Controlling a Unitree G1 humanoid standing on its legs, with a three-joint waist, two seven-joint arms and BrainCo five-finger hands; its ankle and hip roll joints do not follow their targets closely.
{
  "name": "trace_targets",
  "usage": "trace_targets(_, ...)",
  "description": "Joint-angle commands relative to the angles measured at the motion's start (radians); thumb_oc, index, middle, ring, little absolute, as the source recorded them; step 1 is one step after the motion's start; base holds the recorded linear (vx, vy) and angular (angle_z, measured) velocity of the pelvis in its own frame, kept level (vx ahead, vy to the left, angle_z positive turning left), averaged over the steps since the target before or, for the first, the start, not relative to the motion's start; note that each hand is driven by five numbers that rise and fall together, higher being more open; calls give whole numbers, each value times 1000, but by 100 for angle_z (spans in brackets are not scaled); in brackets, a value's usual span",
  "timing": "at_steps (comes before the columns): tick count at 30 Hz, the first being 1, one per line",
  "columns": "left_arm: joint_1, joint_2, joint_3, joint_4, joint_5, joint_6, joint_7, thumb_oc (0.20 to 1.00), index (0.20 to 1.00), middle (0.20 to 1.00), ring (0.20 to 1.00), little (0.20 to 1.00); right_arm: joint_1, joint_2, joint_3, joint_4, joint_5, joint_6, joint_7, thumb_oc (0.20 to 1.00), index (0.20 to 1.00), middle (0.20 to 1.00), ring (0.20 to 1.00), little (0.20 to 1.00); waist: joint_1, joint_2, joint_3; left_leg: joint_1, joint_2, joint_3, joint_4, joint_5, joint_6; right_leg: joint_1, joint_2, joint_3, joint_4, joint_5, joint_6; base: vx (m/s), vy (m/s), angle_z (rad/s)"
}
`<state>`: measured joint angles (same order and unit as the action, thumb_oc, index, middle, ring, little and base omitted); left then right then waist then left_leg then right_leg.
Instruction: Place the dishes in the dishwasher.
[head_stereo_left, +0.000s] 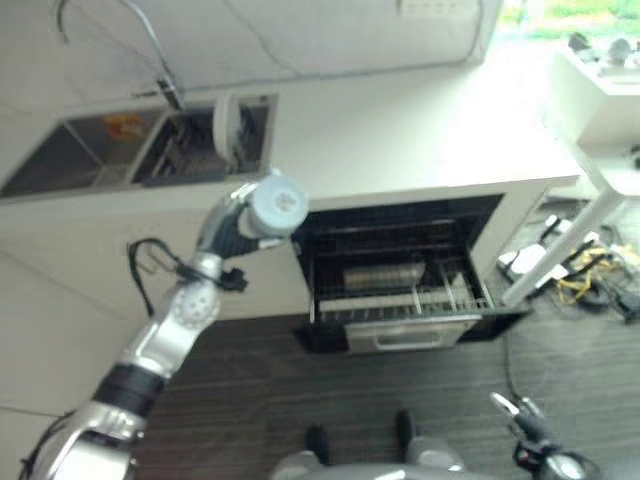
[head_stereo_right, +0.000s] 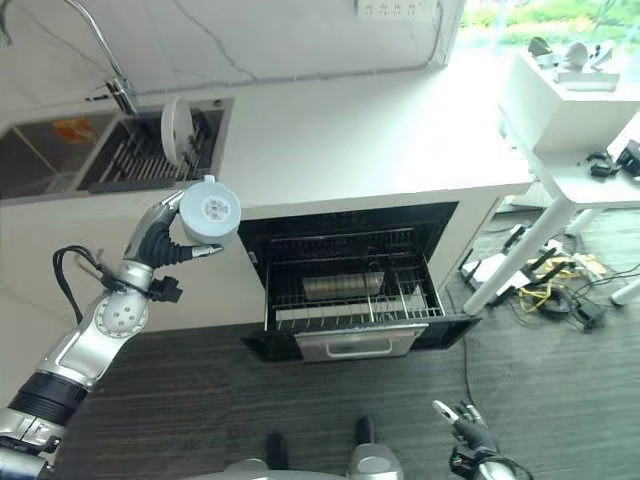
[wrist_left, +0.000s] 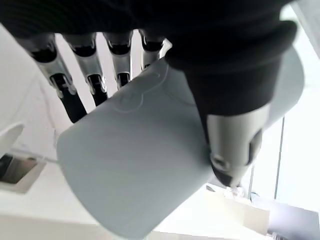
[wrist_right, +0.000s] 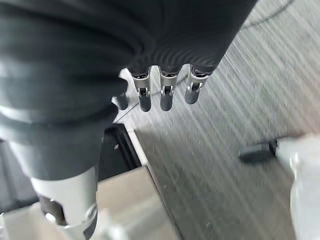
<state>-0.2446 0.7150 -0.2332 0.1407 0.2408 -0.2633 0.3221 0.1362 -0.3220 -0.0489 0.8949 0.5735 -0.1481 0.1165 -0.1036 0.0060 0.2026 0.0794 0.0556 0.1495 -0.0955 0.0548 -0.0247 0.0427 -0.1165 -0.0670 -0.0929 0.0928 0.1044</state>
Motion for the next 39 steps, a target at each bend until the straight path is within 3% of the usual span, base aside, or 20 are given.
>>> trace_targets(1,-40,-9,59,1,-59,-36,51,200,200,200,200,200,-40,-47,-30,-104,42,-161,-60,1000,1000,1000,1000,1000,-12,-3,-1,83,-14,7,39,-154,32,23,1,-29,95,-99,40,-17,-70,-24)
trace_targets(3,-2,-56,84,-7,-173,-40,43,200,200,200,200,200,7,-55,-81,-363,21,-240,-88,1000,1000,1000,1000,1000,-39,-11,-2,90,-11,28,39,-158,35,23,4,-23,91,-100,40,-27,-63,-22)
trace_targets(6,70,-144,120,-14,-275,-63,44,200,200,200,200,200,85,-30,-115,-651,-47,-278,-51,1000,1000,1000,1000,1000,-75,-13,-7,94,-10,46,48,-164,43,20,8,-4,93,-106,38,-24,-17,-45)
trace_targets(7,84,-170,124,-7,-315,-76,56,200,200,200,200,200,100,-35,-115,-716,-57,-319,-35,1000,1000,1000,1000,1000,-87,-14,-9,95,-10,52,51,-166,44,18,10,4,94,-109,35,-42,29,-40)
trace_targets(8,87,-249,105,38,-363,-102,126,200,200,200,200,200,96,-66,-95,-879,-94,-395,5,1000,1000,1000,1000,1000,-104,-11,-17,96,-11,68,59,-173,46,16,13,14,95,-113,33,-39,41,-35)
trace_targets(13,56,-310,63,62,-352,-92,193,200,200,200,200,200,-5,-119,16,-1010,-129,-434,56,1000,1000,1000,1000,1000,-95,-7,-25,98,-10,77,67,-174,41,24,13,17,81,-109,27,-11,28,-35)
trace_targets(15,44,-321,37,68,-334,-80,202,200,200,200,200,200,-47,-133,71,-1033,-127,-398,76,1000,1000,1000,1000,1000,-84,-7,-28,99,-12,74,70,-175,39,31,12,16,73,-107,26,8,4,2)
trace_targets(17,44,-321,2,40,-219,-22,185,200,200,200,200,200,-103,-145,156,-1049,-155,-350,75,1000,1000,1000,1000,1000,-55,-7,-34,101,-12,63,73,-174,35,45,10,2,65,-107,22,11,-11,2)
trace_targets(22,20,-280,-59,7,-108,46,185,200,200,200,200,200,-211,-178,270,-1049,-306,-308,-29,1000,1000,1000,1000,1000,-2,-7,-41,101,-15,41,68,-170,27,71,3,-33,52,-110,22,29,-34,17)
trace_targets(25,17,-264,-74,-25,-75,57,163,200,200,200,200,200,-261,-209,301,-1047,-340,-252,-67,1000,1000,1000,1000,1000,23,-9,-45,103,-16,27,61,-168,25,84,2,-48,46,-113,21,36,-28,22)
trace_targets(35,19,-229,-97,-71,-11,73,124,200,200,200,200,200,-365,-243,336,-1042,-416,-171,-150,1000,1000,1000,1000,1000,71,-19,-53,106,-24,-9,45,-164,26,104,2,-66,42,-120,19,24,-16,12)
trace_targets(39,18,-225,-104,-85,3,74,105,200,200,200,200,200,-393,-235,347,-1032,-384,-133,-128,1000,1000,1000,1000,1000,81,-20,-53,108,-27,-20,42,-164,28,109,4,-63,43,-122,18,19,3,11)
